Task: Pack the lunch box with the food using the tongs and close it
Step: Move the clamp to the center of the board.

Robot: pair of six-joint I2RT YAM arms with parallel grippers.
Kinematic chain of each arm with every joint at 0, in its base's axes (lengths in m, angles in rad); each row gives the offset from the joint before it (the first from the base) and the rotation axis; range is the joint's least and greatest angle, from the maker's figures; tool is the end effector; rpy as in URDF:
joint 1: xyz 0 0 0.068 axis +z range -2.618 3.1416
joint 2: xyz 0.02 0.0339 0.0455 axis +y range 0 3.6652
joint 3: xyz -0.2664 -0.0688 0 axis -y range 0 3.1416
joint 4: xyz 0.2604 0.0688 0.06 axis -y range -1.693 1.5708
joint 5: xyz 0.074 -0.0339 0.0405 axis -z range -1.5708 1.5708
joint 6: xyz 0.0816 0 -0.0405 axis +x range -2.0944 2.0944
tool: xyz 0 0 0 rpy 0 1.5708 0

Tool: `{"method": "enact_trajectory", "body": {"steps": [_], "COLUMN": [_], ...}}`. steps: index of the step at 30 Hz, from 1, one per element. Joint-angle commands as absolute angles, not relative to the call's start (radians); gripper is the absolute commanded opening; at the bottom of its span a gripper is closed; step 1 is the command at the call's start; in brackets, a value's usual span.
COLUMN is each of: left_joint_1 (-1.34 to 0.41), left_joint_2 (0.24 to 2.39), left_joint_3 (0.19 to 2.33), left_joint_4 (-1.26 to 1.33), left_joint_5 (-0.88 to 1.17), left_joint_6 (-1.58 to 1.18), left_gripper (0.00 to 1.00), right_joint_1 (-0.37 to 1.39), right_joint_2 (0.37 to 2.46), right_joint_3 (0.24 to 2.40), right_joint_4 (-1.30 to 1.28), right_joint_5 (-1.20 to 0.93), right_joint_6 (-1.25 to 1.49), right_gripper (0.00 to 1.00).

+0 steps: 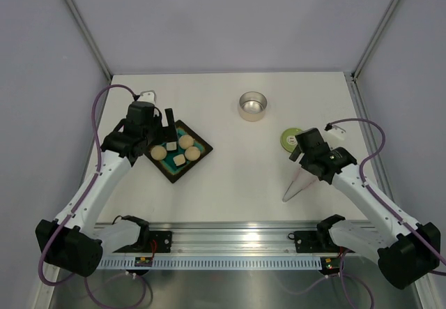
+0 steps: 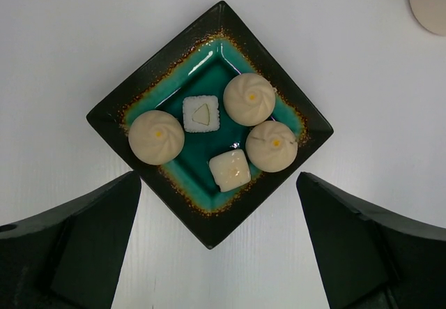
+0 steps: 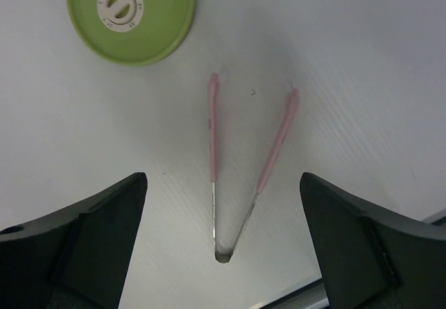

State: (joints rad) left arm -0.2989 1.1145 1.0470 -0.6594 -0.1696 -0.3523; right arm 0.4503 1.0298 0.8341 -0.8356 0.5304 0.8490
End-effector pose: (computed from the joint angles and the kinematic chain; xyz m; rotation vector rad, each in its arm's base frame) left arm 0.2734 -0.0698 0.2923 -0.1483 2.2844 -0.1442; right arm 0.2197 0.0604 0.2262 0.6521 2.3173 -0.1177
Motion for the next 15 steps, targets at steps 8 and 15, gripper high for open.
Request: {"method": "enact_trajectory", "body": {"steps": [8,15], "left_joint_1": [-0.296,-0.298], "left_joint_2": [1.134,1.143], "left_joint_3": [1.061,1.063], "left_joint_4": [-0.626,-0.624], "left_joint_5": [-0.118,-0.107], "left_joint_6": [-0.367,-0.371], "left_gripper": [0.99,0.99], "right_joint_1": [0.453,0.463], "right_joint_2": [0.977,1.08], "right_joint_3": [0.723,0.634], "right_joint_4": [-0.967,-0.777], "right_joint_5": [0.451,0.345], "right_joint_6": [1.094,1.074], "right_gripper": [0.99,0.99]}}
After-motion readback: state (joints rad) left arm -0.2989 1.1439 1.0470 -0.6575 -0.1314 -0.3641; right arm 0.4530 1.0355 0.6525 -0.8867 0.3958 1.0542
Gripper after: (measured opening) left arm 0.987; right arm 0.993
